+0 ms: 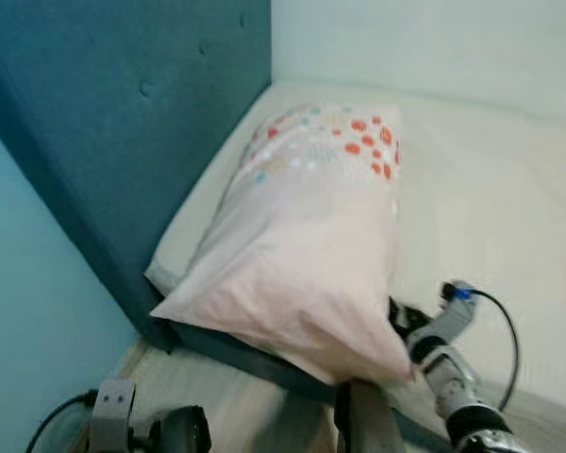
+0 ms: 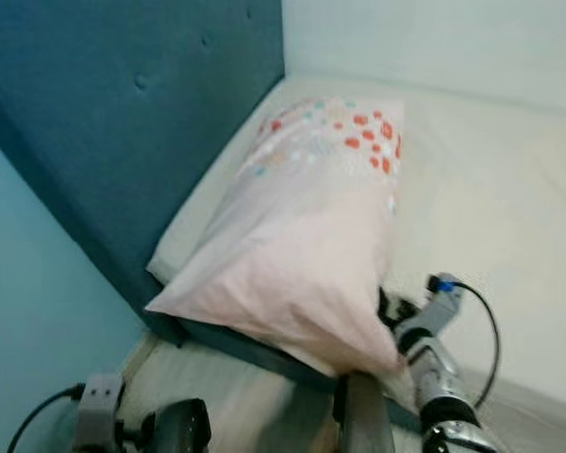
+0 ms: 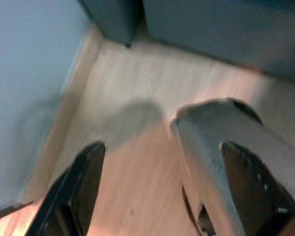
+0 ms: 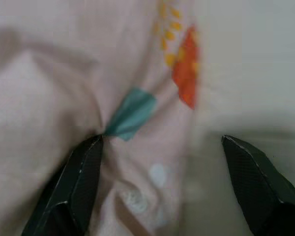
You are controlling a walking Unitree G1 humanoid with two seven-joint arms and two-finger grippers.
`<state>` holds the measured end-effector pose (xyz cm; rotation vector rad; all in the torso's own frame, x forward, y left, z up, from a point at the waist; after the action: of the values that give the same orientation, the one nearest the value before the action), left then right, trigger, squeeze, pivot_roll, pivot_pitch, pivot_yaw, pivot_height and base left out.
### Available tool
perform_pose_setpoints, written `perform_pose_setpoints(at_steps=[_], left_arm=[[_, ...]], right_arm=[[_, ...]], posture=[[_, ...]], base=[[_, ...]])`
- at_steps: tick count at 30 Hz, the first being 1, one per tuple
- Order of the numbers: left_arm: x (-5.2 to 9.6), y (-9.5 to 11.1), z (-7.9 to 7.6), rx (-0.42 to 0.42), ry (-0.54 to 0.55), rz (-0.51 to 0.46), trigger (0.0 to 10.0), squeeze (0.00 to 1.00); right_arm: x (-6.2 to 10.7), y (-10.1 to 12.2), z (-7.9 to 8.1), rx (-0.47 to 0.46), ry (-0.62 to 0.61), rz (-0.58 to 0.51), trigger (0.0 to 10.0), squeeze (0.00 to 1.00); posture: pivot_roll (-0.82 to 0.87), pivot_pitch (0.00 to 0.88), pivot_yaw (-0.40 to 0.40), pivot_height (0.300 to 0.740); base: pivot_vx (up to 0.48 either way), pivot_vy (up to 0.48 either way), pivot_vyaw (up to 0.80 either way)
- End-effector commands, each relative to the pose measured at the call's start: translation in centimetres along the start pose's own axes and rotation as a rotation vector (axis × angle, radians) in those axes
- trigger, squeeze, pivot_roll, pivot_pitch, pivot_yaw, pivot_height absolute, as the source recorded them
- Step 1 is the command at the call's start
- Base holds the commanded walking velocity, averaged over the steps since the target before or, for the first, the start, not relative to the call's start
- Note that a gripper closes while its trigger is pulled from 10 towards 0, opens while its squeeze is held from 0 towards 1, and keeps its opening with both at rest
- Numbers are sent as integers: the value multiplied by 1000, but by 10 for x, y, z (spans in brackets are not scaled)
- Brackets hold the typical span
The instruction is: Clean up the room
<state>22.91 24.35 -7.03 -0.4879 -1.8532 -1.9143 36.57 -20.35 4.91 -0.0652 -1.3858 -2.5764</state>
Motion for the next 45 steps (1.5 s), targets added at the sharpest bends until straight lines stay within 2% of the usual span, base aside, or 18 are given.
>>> perform_pose_setpoints(at_steps=[1,5,7,8,11,14,18,23,25,27,28,31,32,33,34,36,40,45], left_arm=[[13,-20,11,-25,7,53,10000,0],[21,-26,18,-34,14,56,10000,0],[29,-32,24,-47,18,59,10000,0],[29,-32,24,-47,18,59,10000,0],[38,-37,30,-68,12,57,10000,0],[39,-37,30,-71,10,56,10000,0],[41,-34,28,-90,-9,35,10000,0],[38,-31,26,-96,-18,26,10000,0],[37,-29,25,-97,-20,24,10000,0],[34,-28,22,-88,-21,24,10000,0],[34,-28,22,-88,-21,24,10000,0],[31,-26,18,-63,-21,20,10000,0],[31,-26,18,-63,-21,20,10000,0],[29,-24,16,-35,-21,15,10000,0],[29,-24,16,-35,-21,15,10000,0],[21,-14,13,34,-16,-14,10000,0],[10,3,11,94,-5,-56,10000,0],[-1,19,7,187,-12,-86,10000,0]], right_arm=[[-10,5,21,-80,89,-28,10000,0],[-25,18,53,-149,214,-74,10000,0],[-44,29,114,-167,414,-74,10000,0],[-44,29,114,-167,414,-74,10000,0],[-57,52,185,-239,618,-102,10000,0],[-58,56,192,-259,636,-111,10000,0],[-55,63,250,-412,821,-104,10000,0],[-46,57,263,-469,925,-90,10000,0],[-47,48,258,-446,902,-74,10000,0],[-55,21,225,-346,698,0,10000,0],[-55,21,225,-346,698,0,10000,0],[-59,-8,171,-226,404,82,10000,0],[-59,-8,171,-226,404,82,10000,0],[-57,-19,146,-178,281,122,10000,0],[-57,-19,146,-178,281,122,10000,0],[-45,-35,90,-70,71,175,10000,0],[-28,-32,37,22,-119,182,10000,0],[-13,-22,-6,114,-320,194,10000,0]], posture=[[166,282,-2,535],[198,306,-1,535],[222,323,3,535],[222,323,3,535],[248,335,5,535],[248,335,5,535],[262,337,7,535],[258,323,7,535],[254,319,6,535],[237,305,3,535],[237,305,3,535],[224,294,-1,535],[224,294,-1,535],[215,287,-5,535],[215,287,-5,535],[201,265,-12,535],[184,242,-13,535],[168,218,-16,535]], base=[[0,0,0],[0,0,0],[0,0,0],[0,0,0],[0,0,0],[0,0,0],[0,0,0],[0,0,0],[0,0,0],[0,0,0],[0,0,0],[0,0,0],[0,0,0],[0,0,0],[0,0,0],[0,0,0],[0,0,0],[0,0,0]])
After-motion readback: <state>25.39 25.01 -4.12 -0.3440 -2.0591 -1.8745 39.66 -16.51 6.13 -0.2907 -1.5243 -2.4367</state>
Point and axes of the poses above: a point about 5 cm out from each wrist's last joint towards the gripper, its own x axis pointing back from the gripper into the wrist, its own y axis along the axis of the wrist's last joint, z = x × y, the point moved 4 cm from there along -x, pointing out of the wrist towards the gripper, and after that the axes turned 3 degrees about x, right-handed, at the moved point
